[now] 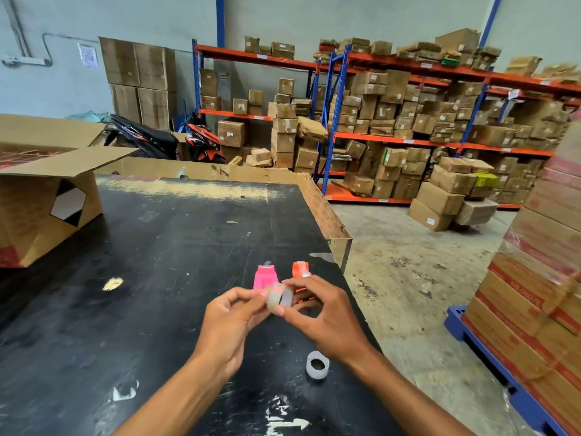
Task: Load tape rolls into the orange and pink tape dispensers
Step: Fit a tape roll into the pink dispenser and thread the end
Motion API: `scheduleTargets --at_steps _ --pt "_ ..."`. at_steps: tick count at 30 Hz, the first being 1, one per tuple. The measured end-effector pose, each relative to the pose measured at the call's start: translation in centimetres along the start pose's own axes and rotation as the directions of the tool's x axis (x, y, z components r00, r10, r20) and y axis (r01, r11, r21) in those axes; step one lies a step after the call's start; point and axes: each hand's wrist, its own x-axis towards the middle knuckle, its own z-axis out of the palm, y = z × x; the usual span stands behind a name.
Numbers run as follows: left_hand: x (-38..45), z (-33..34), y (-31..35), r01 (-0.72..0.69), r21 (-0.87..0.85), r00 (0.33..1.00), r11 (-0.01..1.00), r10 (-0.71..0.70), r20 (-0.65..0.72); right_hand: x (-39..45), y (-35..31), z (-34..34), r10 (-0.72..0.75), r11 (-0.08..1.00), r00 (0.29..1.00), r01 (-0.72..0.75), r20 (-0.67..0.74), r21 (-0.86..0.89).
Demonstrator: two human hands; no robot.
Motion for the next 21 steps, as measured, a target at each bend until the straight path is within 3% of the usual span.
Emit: scheduleTargets --at_steps 13,21 --pt "0.5 0.5 0.5 -0.011 -0.031 0.997 0.999 0.014 0.075 0.7 -0.6 -0.5 -0.053 0.995 0.998 0.056 -0.033 0.085" --pt "-1.0 0.2 0.1 -0.056 0.012 0.99 0.998 0.054 0.133 -0.8 -0.2 0.4 0.095 0.965 0.99 -0.067 -0.103 0.254"
